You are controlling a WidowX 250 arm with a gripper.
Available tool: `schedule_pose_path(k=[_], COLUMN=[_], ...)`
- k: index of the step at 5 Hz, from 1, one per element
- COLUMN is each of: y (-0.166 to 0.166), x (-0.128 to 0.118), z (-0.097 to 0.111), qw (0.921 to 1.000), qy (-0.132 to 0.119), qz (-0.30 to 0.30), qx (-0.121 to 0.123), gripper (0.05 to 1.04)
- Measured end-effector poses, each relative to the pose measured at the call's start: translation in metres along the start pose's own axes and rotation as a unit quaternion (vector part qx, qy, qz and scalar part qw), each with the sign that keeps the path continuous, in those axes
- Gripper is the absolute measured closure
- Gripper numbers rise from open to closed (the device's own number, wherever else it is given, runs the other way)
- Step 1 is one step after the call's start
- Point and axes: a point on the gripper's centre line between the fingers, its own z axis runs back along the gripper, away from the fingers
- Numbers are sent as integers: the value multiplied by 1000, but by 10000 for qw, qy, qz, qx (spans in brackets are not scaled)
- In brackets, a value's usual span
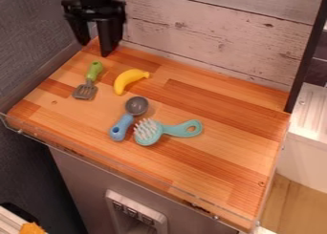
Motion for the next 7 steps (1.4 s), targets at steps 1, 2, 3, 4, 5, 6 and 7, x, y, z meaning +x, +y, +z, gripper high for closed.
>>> schedule_pose_path(k=[1, 2, 3, 4, 5, 6, 7], y=[4, 8, 11, 12, 12, 18, 19], x=[1, 2, 1, 3, 3, 5, 6], z=[-23, -43, -56, -57, -58, -57, -58], qw=[9997, 9973, 9919, 9879, 9886, 9918, 9961], qy=[51, 131, 176, 115, 108, 131, 187], qz=[203, 700, 1233, 1520, 1478, 1244, 831], qx=[88, 193, 252, 269, 262, 246, 230], gripper=[84, 84, 84, 132, 406, 631, 634])
